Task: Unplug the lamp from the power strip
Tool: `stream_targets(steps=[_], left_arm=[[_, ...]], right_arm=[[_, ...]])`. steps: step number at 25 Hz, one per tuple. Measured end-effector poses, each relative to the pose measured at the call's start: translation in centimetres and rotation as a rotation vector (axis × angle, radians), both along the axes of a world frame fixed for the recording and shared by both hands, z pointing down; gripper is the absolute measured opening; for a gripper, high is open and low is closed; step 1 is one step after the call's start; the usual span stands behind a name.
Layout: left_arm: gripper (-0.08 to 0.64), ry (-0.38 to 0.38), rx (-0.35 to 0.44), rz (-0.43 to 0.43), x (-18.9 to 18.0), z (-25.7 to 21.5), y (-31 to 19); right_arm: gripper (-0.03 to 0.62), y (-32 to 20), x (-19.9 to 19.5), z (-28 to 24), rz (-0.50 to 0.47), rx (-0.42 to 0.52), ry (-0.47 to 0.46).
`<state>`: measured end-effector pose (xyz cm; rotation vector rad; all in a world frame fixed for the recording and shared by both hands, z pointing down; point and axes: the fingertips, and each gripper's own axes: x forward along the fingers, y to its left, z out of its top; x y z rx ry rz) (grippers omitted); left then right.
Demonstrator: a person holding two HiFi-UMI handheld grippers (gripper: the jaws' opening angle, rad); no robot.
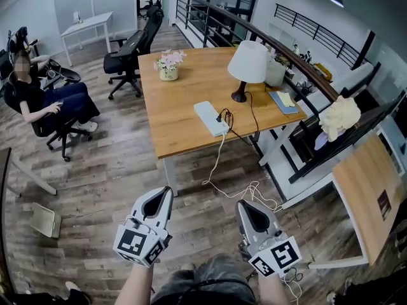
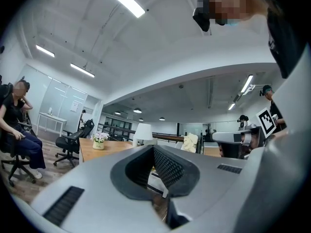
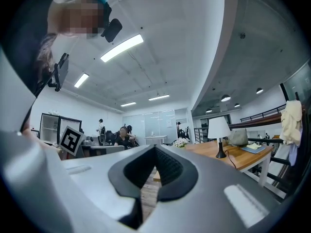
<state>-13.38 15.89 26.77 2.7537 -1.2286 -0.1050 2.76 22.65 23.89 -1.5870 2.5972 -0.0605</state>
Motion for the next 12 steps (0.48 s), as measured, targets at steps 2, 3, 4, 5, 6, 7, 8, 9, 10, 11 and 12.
stream_targets(steps=[2, 3, 4, 5, 6, 7, 8, 9, 10, 11, 12], left_arm=[[-0.003, 0.005, 0.001, 0.007, 0.5, 0.1, -0.6], [-0.003, 0.005, 0.003, 0.013, 0.7, 0.0, -0.8], [-0.003, 0.004, 0.004, 0.019, 1.0, 0.0, -1.0], [-0.003, 0.002, 0.003, 0.024, 1.2, 0.1, -1.2], [-0.003, 0.0, 0.001, 0.026, 1.3, 0.3, -1.4], [-0.003, -0.002, -0.003, 0.025, 1.4, 0.5, -1.7], [-0.003, -0.001, -0.008, 0.022, 1.4, 0.7, -2.1], [-0.003, 0.001, -0.012, 0.017, 1.4, 0.9, -2.5], [-0.003, 0.005, -0.013, 0.011, 1.4, 1.1, -3.1], [-0.003, 0.008, -0.012, 0.007, 1.6, 1.1, -3.6], [-0.003, 0.01, -0.008, 0.005, 1.8, 1.0, -4.3]], right_arm=[[0.008, -0.4, 0.2, 0.2, 0.002, -0.003, 0.002], [0.008, -0.6, 0.3, 0.2, 0.004, -0.005, 0.001], [0.008, -0.8, 0.5, 0.3, 0.006, -0.008, 0.0], [0.008, -1.1, 0.6, 0.5, 0.008, -0.013, -0.003], [0.008, -1.5, 0.8, 0.7, 0.01, -0.019, -0.006], [0.008, -1.8, 0.9, 0.9, 0.01, -0.023, -0.009], [0.008, -2.3, 1.0, 1.1, 0.008, -0.024, -0.011], [0.008, -2.8, 1.1, 1.2, 0.005, -0.022, -0.012], [0.008, -3.3, 1.2, 1.2, 0.002, -0.018, -0.013], [0.008, -4.0, 1.4, 1.2, -0.002, -0.012, -0.015], [0.008, -4.7, 1.6, 1.2, -0.006, -0.007, -0.019]])
